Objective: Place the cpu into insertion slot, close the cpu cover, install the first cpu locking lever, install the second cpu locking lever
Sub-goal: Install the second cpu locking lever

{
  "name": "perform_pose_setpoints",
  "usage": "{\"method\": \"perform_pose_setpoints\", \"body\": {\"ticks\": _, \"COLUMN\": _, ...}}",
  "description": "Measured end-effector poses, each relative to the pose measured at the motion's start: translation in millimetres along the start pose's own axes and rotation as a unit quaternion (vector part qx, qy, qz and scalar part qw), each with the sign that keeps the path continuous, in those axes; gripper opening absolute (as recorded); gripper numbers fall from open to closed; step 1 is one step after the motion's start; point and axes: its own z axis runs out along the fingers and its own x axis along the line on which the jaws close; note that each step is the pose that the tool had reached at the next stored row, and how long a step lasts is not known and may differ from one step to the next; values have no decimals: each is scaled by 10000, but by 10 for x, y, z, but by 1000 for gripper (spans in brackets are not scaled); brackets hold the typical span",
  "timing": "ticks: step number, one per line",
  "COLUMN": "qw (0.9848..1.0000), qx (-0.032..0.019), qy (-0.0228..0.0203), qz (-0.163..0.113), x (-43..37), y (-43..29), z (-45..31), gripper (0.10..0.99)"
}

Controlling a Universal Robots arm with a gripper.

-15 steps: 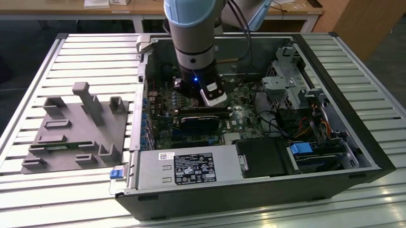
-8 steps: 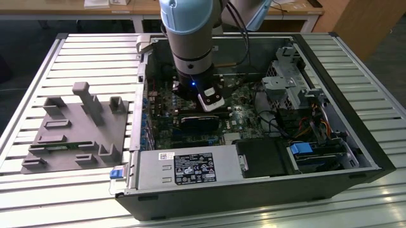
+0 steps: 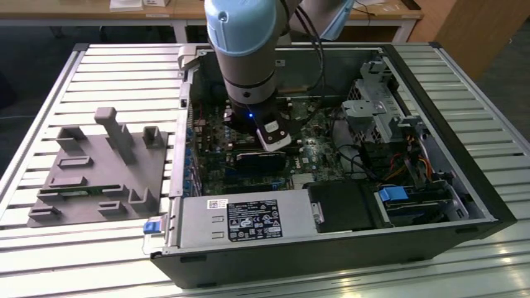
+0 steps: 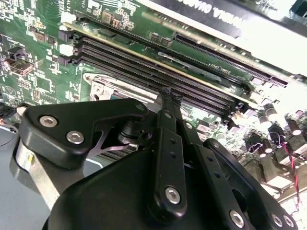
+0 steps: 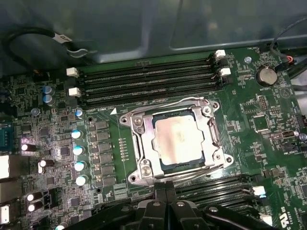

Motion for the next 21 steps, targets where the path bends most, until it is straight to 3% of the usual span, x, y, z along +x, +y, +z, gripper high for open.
{"method": "perform_pose_setpoints", "body": {"ticks": 5, "qw": 10000, "qx": -81, "qy": 14, "qz": 10, "x": 37, "y": -35, "z": 10, "gripper": 106}}
{"method": "perform_pose_setpoints", "body": {"ticks": 14, "qw": 9999, "qx": -139, "qy": 26, "qz": 13, "x": 102, "y": -55, "z": 42, "gripper": 106}}
{"method": "perform_pose_setpoints", "body": {"ticks": 21, "qw": 9999, "qx": -146, "qy": 27, "qz": 15, "x": 122, "y": -46, "z": 55, "gripper": 106}}
